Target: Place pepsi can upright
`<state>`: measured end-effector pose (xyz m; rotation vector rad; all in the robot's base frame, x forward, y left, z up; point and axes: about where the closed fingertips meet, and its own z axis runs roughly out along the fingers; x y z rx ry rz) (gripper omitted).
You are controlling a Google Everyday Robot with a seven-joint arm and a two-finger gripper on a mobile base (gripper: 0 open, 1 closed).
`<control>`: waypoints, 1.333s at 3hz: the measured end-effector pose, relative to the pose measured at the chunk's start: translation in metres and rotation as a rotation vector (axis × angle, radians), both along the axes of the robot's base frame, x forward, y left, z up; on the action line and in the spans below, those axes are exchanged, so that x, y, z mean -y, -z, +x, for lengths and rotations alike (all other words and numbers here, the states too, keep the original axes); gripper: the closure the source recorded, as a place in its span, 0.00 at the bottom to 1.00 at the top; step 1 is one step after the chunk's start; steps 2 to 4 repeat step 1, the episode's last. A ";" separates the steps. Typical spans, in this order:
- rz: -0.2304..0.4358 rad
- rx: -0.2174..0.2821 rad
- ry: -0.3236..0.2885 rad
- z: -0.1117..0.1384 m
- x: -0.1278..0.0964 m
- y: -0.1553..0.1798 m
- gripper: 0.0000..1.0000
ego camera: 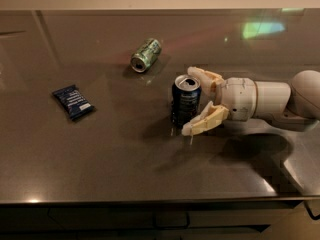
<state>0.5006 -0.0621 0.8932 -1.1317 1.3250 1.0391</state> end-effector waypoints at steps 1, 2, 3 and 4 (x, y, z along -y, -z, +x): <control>0.000 0.000 0.000 0.000 0.000 0.000 0.00; 0.000 0.000 0.000 0.000 0.000 0.000 0.00; 0.000 0.000 0.000 0.000 0.000 0.000 0.00; 0.000 0.000 0.000 0.000 0.000 0.000 0.00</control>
Offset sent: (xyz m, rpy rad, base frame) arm 0.0000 0.0000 0.0000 0.0000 0.0000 0.0000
